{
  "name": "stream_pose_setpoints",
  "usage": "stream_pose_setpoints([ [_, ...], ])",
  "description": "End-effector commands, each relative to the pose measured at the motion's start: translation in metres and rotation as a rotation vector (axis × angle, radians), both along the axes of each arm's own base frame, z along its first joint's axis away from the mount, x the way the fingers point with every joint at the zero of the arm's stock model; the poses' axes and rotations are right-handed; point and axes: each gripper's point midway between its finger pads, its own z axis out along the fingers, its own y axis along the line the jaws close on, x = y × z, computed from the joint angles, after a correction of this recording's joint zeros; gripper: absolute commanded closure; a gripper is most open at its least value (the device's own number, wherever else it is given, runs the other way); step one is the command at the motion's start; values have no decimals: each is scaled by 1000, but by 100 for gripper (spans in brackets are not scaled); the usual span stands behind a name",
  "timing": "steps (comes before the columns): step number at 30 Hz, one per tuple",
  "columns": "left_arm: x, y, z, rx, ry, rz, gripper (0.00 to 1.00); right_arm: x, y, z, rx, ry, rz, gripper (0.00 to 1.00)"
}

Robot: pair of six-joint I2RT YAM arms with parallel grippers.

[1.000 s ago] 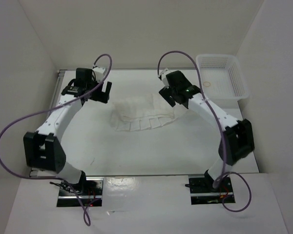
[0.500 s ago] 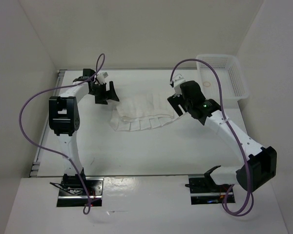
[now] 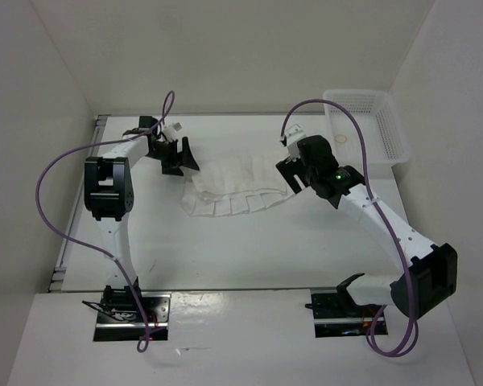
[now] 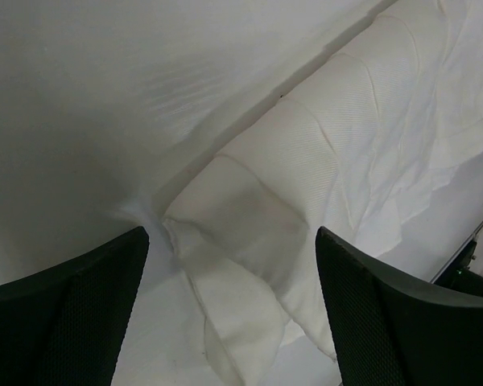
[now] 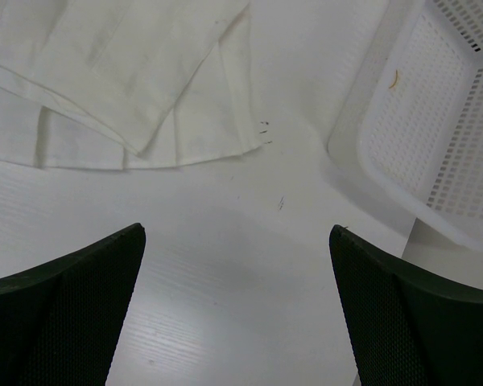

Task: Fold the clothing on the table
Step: Fold the skirt

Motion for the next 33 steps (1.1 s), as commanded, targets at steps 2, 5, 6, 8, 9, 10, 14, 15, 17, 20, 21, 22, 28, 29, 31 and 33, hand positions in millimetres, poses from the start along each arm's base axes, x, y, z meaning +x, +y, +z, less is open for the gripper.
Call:
stream_pose_setpoints([
  [2,-22,5,-34,27,89,-40,12,3,2,16,52,-64,-7,1],
  [5,-27,4,-43,20,110,-50,20,2,1,12,48,-56,-7,1],
  [6,-29,2,-46,6,121,-54,27,2,2,12,56,-55,-12,1],
  [8,-31,1,-46,0,122,-66,37,2,2,12,56,-55,-12,1],
  [9,-32,0,-49,-6,124,-78,43,2,2,12,56,-55,-12,1],
  [10,-36,0,-52,-7,135,-78,56,3,-2,12,55,-55,-21,1],
  [14,-39,-2,-50,-23,125,-90,98,0,-3,4,46,-38,-21,1],
  [15,-41,-2,-46,-21,117,-98,100,2,-2,5,50,-46,-21,1],
  [17,-42,2,-39,-19,86,-89,100,4,-5,0,43,-33,-31,1],
  [20,-45,13,-30,3,57,-53,100,14,-6,-14,47,8,-36,1],
  [21,-47,18,-29,12,58,-40,100,17,-2,-18,75,29,-11,1],
  [22,-49,27,-27,12,59,-19,100,22,1,-22,92,59,2,1],
  [28,-74,68,-28,63,81,44,100,54,10,-27,207,153,137,1],
  [29,-76,80,-28,78,74,63,100,58,9,-31,212,172,136,1],
  [31,-82,87,-29,75,87,84,100,71,21,-42,228,214,176,1],
  [33,-91,94,-33,74,102,98,100,83,32,-42,263,230,224,1],
])
